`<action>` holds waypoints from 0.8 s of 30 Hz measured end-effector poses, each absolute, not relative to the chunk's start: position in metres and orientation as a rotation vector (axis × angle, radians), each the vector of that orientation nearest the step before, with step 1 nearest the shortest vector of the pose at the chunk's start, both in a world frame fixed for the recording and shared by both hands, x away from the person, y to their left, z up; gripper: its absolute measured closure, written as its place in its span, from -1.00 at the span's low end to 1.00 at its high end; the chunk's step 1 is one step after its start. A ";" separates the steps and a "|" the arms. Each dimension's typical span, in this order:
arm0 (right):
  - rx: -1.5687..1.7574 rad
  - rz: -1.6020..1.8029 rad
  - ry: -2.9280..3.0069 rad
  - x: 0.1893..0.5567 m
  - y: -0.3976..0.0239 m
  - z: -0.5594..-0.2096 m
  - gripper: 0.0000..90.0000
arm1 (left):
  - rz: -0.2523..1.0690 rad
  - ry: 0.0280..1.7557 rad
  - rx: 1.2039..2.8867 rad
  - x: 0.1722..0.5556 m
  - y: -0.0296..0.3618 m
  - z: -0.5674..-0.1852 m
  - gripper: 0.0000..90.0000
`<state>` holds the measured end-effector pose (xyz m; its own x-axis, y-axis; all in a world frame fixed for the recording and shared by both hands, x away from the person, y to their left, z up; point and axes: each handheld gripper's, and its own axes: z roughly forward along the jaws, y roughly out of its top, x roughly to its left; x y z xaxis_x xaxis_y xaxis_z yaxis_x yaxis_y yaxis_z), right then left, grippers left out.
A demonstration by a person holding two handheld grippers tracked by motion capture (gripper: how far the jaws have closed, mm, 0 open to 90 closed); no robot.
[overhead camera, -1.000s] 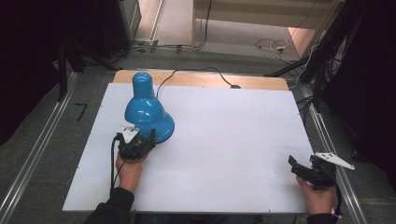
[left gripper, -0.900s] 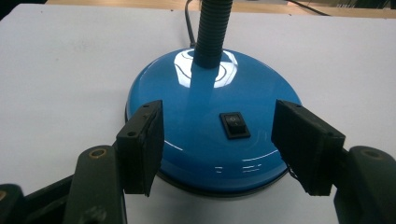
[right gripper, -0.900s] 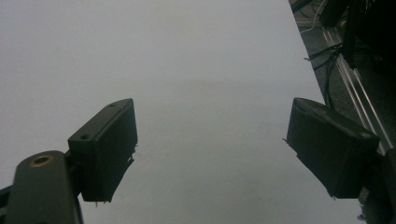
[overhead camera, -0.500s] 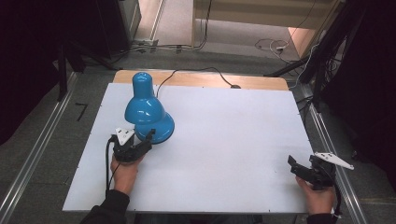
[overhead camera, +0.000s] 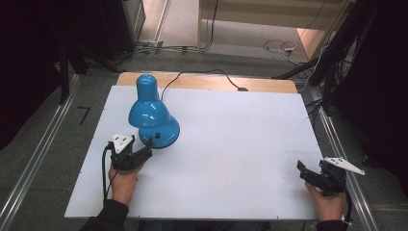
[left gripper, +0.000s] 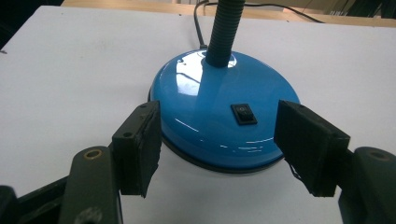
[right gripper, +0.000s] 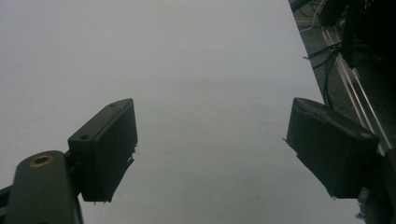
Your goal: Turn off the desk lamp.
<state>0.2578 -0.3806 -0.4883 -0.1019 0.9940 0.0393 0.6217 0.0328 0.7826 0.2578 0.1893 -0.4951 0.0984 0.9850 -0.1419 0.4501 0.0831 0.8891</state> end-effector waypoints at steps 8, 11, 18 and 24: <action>1.638 0.903 1.778 0.258 -0.381 -0.488 -0.68 | 0.770 1.493 1.497 0.252 0.194 -0.494 -0.28; 1.638 0.905 1.777 0.258 -0.381 -0.488 -0.68 | 0.771 1.499 1.495 0.251 0.195 -0.493 -0.32; 1.635 0.900 1.779 0.258 -0.380 -0.488 -0.68 | 0.781 1.502 1.501 0.245 0.199 -0.493 -0.32; 1.635 0.900 1.779 0.257 -0.380 -0.488 -0.68 | 0.785 1.507 1.497 0.241 0.202 -0.491 -0.33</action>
